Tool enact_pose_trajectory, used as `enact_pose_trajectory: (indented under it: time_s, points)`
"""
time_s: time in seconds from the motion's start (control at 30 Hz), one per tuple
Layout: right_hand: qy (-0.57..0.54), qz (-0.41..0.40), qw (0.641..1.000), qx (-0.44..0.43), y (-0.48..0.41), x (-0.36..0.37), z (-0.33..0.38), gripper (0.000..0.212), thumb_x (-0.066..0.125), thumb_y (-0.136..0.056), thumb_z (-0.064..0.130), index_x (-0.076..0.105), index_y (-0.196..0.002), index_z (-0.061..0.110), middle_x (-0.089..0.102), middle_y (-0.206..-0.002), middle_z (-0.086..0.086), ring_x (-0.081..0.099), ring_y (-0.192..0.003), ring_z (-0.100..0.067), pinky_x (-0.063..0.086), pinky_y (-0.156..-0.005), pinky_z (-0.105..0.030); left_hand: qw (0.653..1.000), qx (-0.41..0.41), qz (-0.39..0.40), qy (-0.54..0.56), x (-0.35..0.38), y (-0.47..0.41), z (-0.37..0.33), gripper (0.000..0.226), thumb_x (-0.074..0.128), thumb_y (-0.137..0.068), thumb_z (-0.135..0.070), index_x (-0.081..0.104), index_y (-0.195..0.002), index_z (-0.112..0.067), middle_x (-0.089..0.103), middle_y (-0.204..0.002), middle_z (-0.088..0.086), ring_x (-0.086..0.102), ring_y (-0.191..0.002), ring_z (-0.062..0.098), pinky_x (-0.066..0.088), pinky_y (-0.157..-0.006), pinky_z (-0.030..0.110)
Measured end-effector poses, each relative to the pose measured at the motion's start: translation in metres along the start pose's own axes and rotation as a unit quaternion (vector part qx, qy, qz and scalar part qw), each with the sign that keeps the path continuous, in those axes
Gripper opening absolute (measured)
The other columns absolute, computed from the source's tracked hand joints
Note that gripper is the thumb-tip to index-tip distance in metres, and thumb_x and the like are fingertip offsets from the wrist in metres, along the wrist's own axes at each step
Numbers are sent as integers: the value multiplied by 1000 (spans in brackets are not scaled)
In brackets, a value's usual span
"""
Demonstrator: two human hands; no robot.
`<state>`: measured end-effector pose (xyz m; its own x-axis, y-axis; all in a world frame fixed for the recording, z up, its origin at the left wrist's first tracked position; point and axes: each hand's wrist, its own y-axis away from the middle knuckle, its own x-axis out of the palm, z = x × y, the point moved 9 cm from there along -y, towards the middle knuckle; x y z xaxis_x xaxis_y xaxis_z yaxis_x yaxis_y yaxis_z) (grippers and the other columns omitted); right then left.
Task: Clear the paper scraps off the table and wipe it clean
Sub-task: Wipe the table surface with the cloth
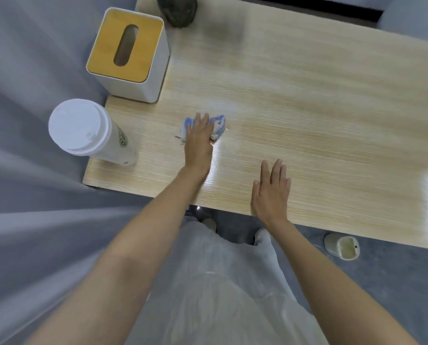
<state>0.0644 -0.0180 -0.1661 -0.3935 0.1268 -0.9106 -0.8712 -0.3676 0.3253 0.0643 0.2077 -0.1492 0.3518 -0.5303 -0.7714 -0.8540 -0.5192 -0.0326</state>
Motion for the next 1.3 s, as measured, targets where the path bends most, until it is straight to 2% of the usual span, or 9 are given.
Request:
enact_pose_trajectory:
  time_s: [0.07, 0.23, 0.33, 0.47, 0.7, 0.93, 1.13, 1.2, 1.3]
  points:
    - [-9, 0, 1000, 2, 0, 0, 0, 54, 23, -103, 28, 5, -153, 17, -10, -159, -13, -10, -147, -28, -4, -117, -46, 999, -2, 35, -14, 19, 38, -19, 59, 33, -87, 16, 42, -140, -9, 36, -149, 13, 25, -140, 19, 22, -115, 32]
    - [-35, -8, 999, -9, -1, -6, -1, 52, 18, -103, 35, 13, -152, 19, -6, -160, -10, -9, -147, -23, -7, -117, -41, 906, 390, 153, -63, 29, 98, -54, 40, 41, -92, -7, 48, -131, -8, 54, -134, 18, 51, -124, 37, 37, -102, 53]
    - [-44, -23, 999, -22, -5, -15, -1, 51, 18, -103, 33, 16, -152, 18, -2, -160, -11, -7, -147, -22, -9, -117, -39, 958, 259, 105, -71, 20, 3, -30, 40, 41, -93, -11, 56, -129, -3, 52, -136, 19, 47, -128, 37, 38, -106, 53]
    - [-36, -29, 998, -35, -23, -23, -5, 51, 19, -103, 32, 13, -152, 20, -5, -160, -10, -8, -147, -22, -10, -117, -38, 999, -30, 38, -20, 31, -42, -21, 50, 34, -92, 5, 42, -141, -3, 32, -151, 18, 19, -144, 29, 8, -118, 40]
    - [-38, -39, 998, -36, -74, -41, -14, 51, 26, -103, 29, 17, -151, 18, -1, -159, -13, -1, -147, -27, 1, -118, -43, 906, 383, 164, -69, 58, 32, -63, 39, 29, -104, -16, 57, -128, -4, 52, -137, 16, 47, -129, 31, 29, -113, 44]
    - [-47, -36, 996, -61, -108, -48, -9, 51, 24, -103, 28, 13, -152, 19, -4, -159, -12, -6, -147, -25, -2, -119, -42, 999, 42, -7, -28, 35, -64, -67, 37, 40, -93, -5, 57, -125, 2, 48, -138, 14, 41, -130, 29, 28, -108, 38]
    - [-62, -63, 992, -85, -128, -65, -5, 51, 28, -101, 13, 18, -151, 14, 4, -159, -16, 0, -147, -28, -1, -119, -41, 892, 403, 163, -123, 60, -5, -85, 34, 37, -97, -14, 64, -117, -5, 63, -122, 16, 59, -114, 34, 43, -101, 53]
    - [-80, -74, 991, -80, -133, -72, 0, 51, 28, -100, 10, 20, -150, 14, 6, -158, -16, 1, -147, -27, 0, -119, -41, 948, 277, 145, -57, 31, -63, -55, 25, 43, -98, -25, 67, -96, -17, 66, -101, 3, 62, -93, 23, 42, -101, 48]
    - [-68, -62, 993, -78, -145, -73, 8, 53, 29, -99, 11, 17, -151, 14, 3, -159, -16, -1, -147, -28, 0, -119, -42, 998, 54, -2, -44, -10, -114, -31, 24, 44, -93, -12, 60, -111, -14, 64, -115, 6, 57, -113, 21, 42, -98, 36]
